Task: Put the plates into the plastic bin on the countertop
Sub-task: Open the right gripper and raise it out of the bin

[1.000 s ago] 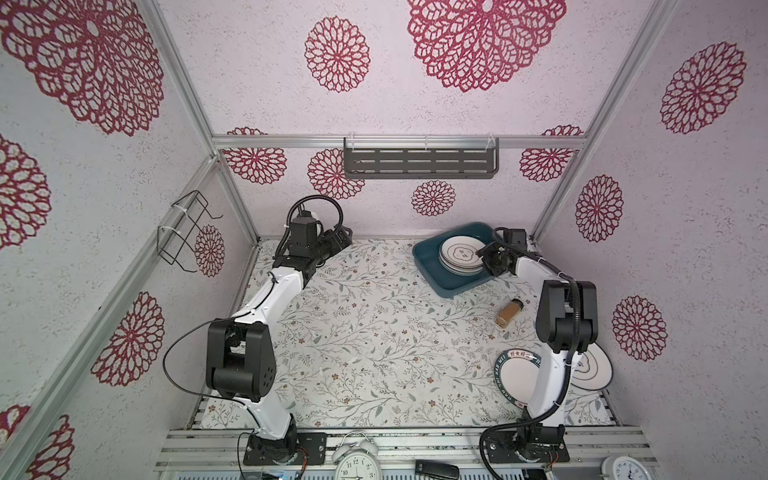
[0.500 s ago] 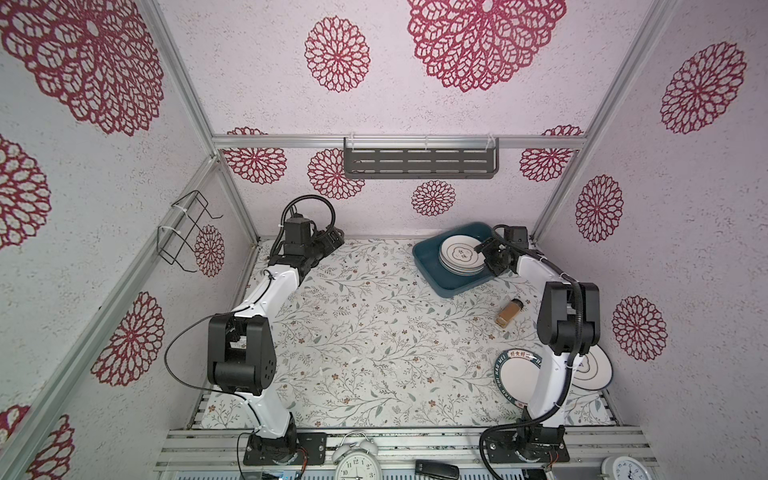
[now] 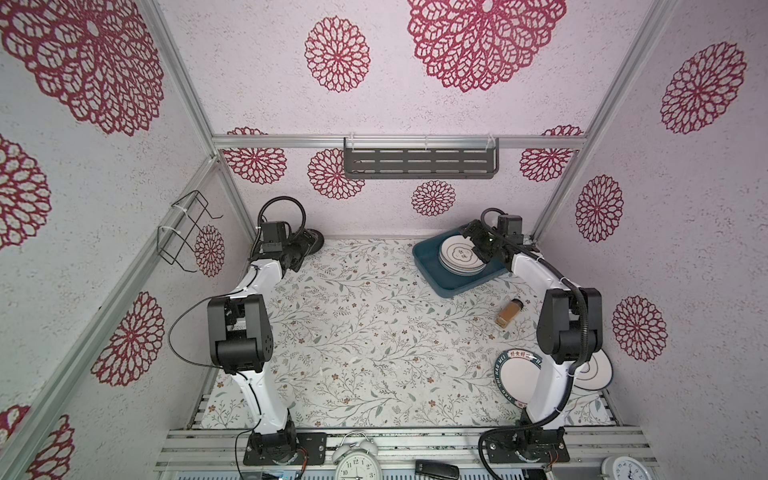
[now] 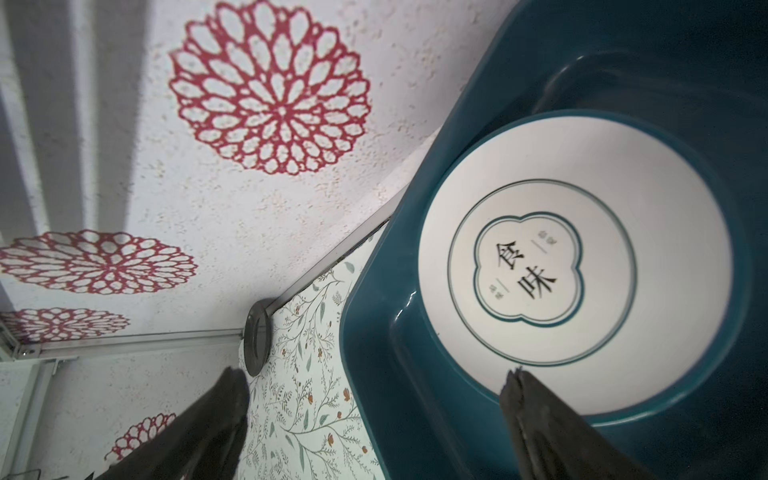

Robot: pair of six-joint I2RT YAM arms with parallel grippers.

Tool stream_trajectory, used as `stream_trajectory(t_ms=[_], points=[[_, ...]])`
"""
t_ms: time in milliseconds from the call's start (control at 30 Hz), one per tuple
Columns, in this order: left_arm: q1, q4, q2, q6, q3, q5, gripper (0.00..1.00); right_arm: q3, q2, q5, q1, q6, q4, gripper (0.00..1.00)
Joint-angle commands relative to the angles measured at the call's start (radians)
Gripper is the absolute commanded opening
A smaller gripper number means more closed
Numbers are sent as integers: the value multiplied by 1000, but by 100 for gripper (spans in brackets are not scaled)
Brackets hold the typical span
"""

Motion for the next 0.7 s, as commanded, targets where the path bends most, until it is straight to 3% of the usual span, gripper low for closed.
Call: stream_trajectory(t_ms=[0, 333, 667], points=[[15, 5, 47, -28, 44, 23, 97, 9, -64, 38, 19, -38, 10, 99], [-10, 5, 67, 13, 75, 68, 98, -87, -180, 227, 9, -45, -123, 99], [-117, 116, -39, 82, 29, 98, 97, -419, -498, 412, -42, 34, -269, 99]])
